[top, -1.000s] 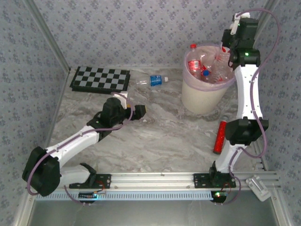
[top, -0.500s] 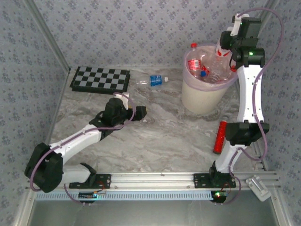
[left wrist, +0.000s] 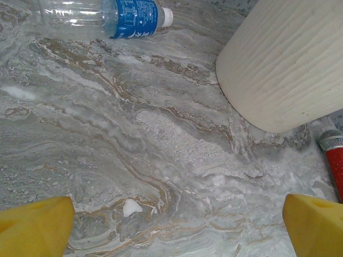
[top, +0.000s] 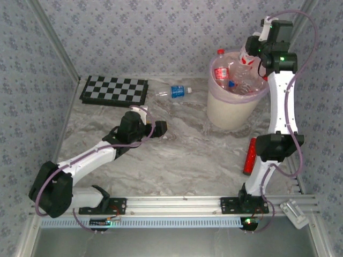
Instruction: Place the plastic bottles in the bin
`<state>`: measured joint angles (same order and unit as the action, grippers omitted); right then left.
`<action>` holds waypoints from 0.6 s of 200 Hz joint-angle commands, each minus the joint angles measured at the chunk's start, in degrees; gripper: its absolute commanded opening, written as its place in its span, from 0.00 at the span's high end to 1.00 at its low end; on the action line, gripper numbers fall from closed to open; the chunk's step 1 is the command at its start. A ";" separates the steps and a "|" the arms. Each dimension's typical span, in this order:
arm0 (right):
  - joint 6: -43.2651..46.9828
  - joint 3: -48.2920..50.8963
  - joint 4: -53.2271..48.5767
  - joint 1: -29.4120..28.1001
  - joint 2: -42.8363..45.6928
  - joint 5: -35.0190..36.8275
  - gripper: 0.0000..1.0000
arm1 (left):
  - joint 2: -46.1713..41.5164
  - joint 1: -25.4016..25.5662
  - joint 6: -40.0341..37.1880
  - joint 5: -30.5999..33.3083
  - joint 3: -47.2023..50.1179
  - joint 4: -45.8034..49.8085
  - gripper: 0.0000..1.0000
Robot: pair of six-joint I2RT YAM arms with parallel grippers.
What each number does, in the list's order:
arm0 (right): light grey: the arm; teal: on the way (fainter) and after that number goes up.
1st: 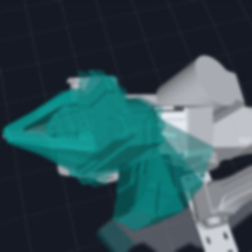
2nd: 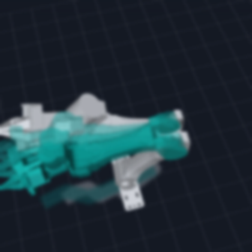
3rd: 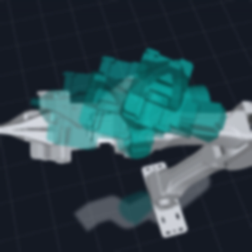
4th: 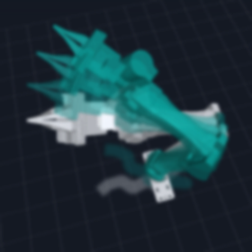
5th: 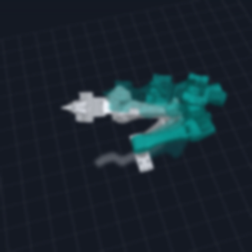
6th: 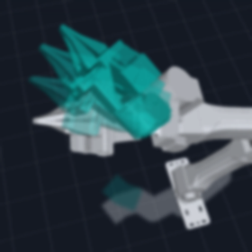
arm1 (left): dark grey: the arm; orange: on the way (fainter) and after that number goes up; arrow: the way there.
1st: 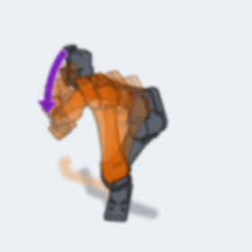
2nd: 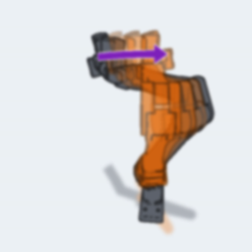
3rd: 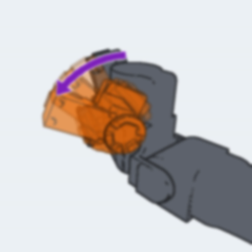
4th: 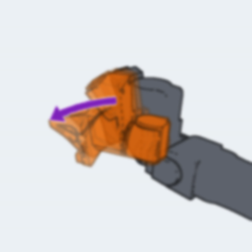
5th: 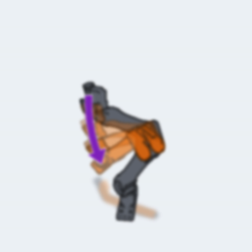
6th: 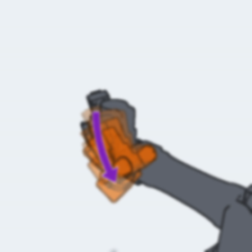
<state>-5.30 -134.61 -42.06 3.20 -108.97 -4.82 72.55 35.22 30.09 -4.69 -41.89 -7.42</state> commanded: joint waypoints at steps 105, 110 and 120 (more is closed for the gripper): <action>2.69 16.95 -0.87 -2.93 0.74 3.04 1.00 | 0.92 -0.51 0.20 -1.05 -1.88 0.43 0.00; 2.71 17.87 -1.54 -3.13 0.48 3.34 1.00 | 1.02 -0.57 0.54 -0.95 -2.15 0.82 0.00; 2.66 20.18 -2.44 -3.59 0.01 3.97 1.00 | 1.65 -0.55 1.08 -0.68 -2.91 2.00 0.00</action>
<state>-5.19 -121.51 -34.85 1.21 -106.06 -3.55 73.63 35.22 30.11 -5.28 -42.57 -7.40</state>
